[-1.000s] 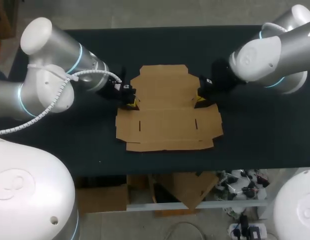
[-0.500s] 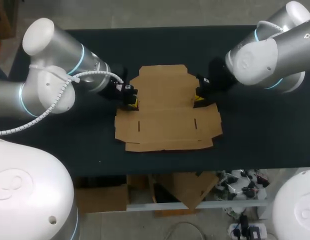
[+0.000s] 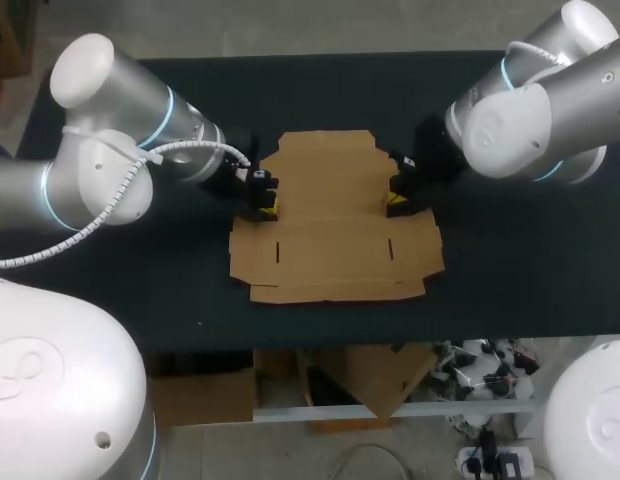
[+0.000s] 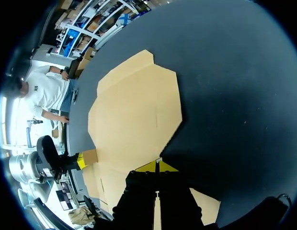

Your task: Assemble the packaging by folding the flat box into shape, placing the metal phone stand inside, and closing the box properly

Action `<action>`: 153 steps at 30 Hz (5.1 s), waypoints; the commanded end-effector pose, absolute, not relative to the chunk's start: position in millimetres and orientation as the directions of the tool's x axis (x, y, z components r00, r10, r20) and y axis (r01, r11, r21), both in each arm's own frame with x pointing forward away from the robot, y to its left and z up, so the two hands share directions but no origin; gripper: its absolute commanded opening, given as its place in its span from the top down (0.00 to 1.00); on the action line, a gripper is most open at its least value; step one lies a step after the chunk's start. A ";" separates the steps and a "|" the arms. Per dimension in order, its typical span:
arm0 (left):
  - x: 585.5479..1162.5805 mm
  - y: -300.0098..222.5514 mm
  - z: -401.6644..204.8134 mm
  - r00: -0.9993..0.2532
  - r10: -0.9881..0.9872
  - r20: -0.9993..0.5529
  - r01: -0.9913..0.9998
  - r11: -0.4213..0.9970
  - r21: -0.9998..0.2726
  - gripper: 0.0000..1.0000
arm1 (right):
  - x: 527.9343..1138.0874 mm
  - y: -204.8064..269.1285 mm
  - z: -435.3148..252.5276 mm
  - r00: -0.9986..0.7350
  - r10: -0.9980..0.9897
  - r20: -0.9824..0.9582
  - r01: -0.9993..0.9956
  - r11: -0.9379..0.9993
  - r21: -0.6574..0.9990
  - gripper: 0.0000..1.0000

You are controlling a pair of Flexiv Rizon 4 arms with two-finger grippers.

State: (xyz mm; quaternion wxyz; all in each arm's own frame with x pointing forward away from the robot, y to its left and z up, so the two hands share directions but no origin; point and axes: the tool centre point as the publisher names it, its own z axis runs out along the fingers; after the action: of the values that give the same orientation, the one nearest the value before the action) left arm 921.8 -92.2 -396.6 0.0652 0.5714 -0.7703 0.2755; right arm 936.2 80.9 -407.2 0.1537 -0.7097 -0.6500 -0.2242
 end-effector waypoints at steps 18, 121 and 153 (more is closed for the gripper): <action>921.8 -103.5 -399.4 -0.352 -0.845 0.403 -0.915 0.220 -0.338 1.00 | 935.0 88.4 -410.4 0.070 0.870 0.488 0.990 -0.120 0.072 1.00; 913.7 -82.6 -366.2 -0.307 -0.889 0.339 -0.934 0.213 -0.288 1.00 | 926.2 24.2 -391.1 0.062 0.811 0.581 0.988 -0.133 0.081 1.00; 844.0 -42.6 -326.0 -0.267 -0.921 0.282 -0.928 0.168 -0.331 1.00 | 850.7 -30.2 -324.0 0.031 0.829 0.559 0.987 -0.112 0.112 1.00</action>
State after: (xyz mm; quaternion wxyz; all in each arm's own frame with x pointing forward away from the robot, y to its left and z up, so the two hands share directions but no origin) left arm 857.2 -47.9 -334.5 0.0160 0.6033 -0.7665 0.2197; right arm 864.0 -27.2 -338.3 0.1619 -0.6998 -0.6479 -0.2537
